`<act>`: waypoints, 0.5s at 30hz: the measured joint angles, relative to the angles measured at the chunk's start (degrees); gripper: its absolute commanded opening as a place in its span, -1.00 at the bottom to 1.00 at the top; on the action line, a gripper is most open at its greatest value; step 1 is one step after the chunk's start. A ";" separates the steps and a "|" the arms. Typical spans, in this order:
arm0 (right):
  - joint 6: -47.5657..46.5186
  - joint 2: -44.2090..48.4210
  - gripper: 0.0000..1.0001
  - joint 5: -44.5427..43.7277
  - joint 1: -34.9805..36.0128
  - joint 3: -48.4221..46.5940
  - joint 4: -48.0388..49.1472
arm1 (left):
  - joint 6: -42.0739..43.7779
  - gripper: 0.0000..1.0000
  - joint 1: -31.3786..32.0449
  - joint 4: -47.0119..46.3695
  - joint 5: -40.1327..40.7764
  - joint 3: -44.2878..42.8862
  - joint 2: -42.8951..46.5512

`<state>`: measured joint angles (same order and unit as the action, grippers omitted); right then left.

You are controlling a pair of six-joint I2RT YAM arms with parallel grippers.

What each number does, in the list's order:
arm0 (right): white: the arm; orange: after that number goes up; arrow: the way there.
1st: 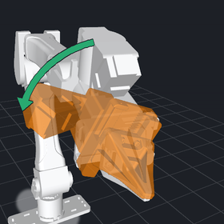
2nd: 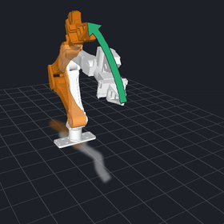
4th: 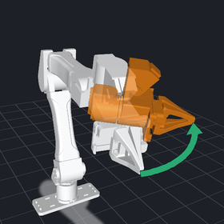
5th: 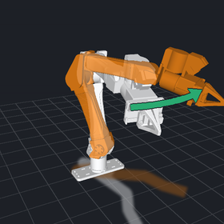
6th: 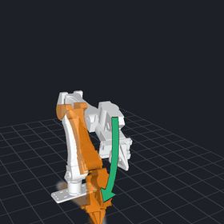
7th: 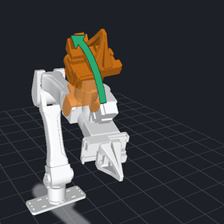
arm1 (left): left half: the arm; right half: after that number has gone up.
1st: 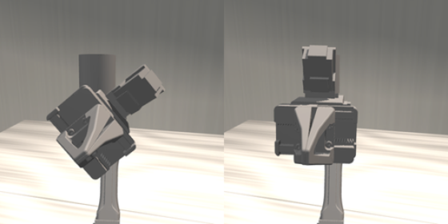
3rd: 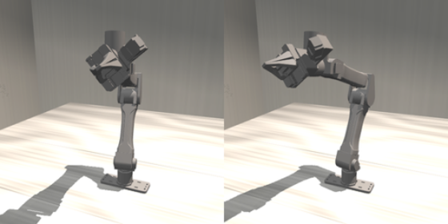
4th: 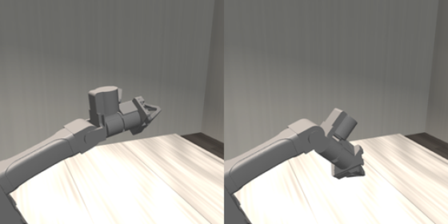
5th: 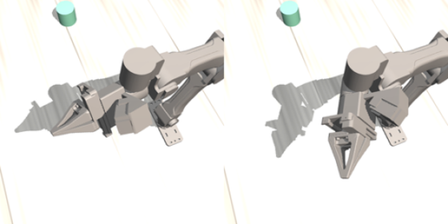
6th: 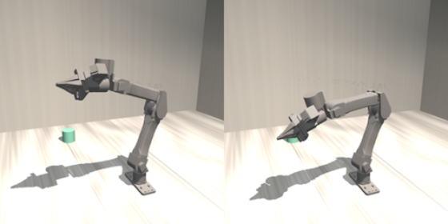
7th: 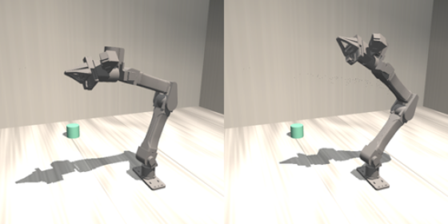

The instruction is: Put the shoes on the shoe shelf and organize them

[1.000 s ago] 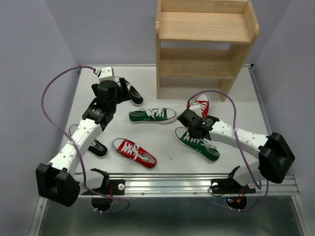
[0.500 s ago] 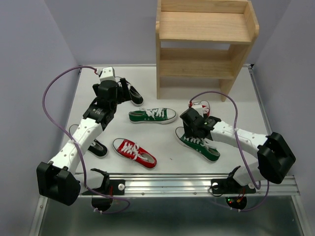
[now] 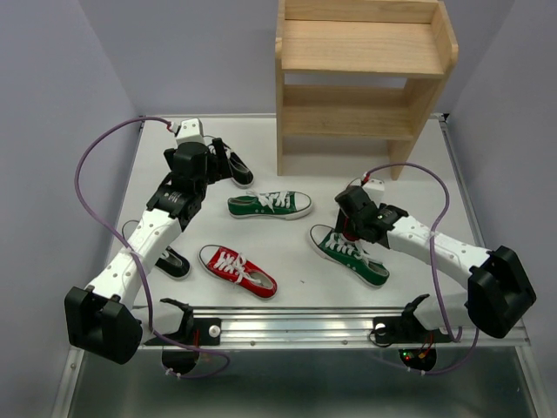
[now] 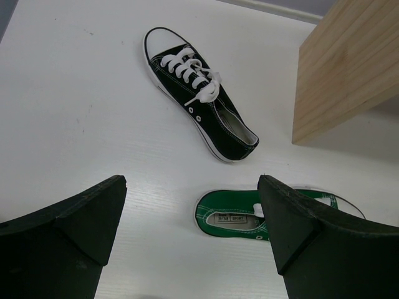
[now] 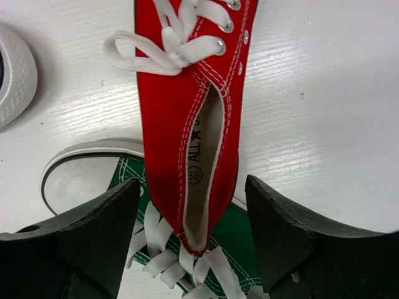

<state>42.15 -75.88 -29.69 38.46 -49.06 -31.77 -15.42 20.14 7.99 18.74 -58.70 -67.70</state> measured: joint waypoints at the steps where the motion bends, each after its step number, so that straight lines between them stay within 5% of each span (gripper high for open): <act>1: 0.66 0.04 0.43 0.22 -0.55 0.39 0.15 | -0.02 0.98 0.00 0.00 -0.07 0.00 0.00; 5: 2.47 -0.20 0.10 1.27 -1.01 1.60 0.55 | -0.09 0.98 0.00 0.00 -0.15 0.00 0.00; 7: 3.39 -0.46 -0.42 1.44 -1.01 1.88 0.98 | -0.11 0.98 0.00 0.00 -0.20 0.00 0.00; 8: 3.76 -0.55 -0.84 1.33 -1.01 1.90 1.16 | -0.11 0.98 0.00 0.00 -0.24 0.02 0.00; 9: 4.13 -0.55 -0.98 1.18 -1.01 1.90 1.27 | -0.11 0.98 0.00 0.00 -0.24 0.07 0.00; 15: 2.62 1.29 -0.99 0.90 -1.38 2.03 1.20 | -0.13 0.98 0.00 0.00 -0.31 0.07 0.00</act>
<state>44.77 -74.59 -28.80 37.08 -47.03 -30.57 -15.55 20.14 7.99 18.44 -58.63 -67.70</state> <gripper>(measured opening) 0.076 0.986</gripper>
